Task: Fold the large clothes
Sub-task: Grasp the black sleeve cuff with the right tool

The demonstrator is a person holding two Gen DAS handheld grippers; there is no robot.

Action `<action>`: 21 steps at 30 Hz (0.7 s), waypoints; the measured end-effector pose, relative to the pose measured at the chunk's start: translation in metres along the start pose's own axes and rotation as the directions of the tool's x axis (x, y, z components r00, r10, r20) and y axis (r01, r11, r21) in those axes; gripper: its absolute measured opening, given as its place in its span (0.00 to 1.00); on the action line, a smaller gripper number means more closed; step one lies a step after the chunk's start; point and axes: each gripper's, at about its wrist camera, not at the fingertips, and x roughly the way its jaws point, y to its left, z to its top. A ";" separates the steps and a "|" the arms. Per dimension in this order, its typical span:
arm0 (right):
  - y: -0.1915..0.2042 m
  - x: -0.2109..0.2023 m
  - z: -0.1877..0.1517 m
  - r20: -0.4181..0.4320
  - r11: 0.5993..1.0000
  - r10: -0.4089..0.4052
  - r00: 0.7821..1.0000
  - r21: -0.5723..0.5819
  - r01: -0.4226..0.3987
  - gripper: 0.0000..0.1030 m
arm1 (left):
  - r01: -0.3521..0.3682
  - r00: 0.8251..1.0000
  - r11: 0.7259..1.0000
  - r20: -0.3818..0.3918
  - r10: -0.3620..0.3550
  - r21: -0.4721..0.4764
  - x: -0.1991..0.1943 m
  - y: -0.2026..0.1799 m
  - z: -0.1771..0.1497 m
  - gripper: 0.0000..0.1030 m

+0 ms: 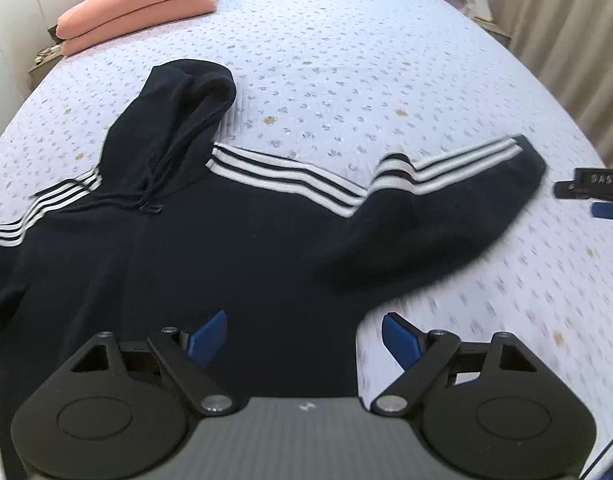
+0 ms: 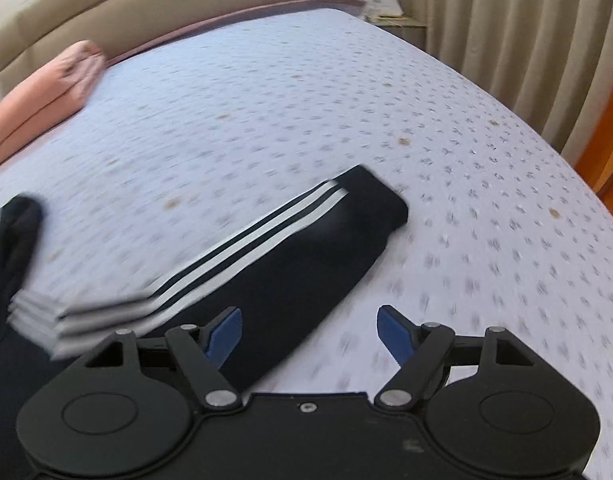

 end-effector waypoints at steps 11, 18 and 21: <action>-0.061 0.150 0.047 -0.057 0.973 -0.051 0.997 0.222 0.063 0.90 | -0.100 0.994 0.994 0.035 0.101 -0.041 0.092 -0.001 0.047 0.82; -0.032 0.128 0.045 0.047 0.994 0.028 0.999 0.107 -0.033 0.19 | -0.145 0.988 0.988 0.039 0.147 -0.044 0.132 0.002 0.056 0.80; -0.041 0.078 0.039 0.150 0.996 -0.011 0.989 0.091 -0.003 0.18 | -0.125 0.991 0.990 0.047 0.128 -0.061 0.140 -0.001 0.061 0.79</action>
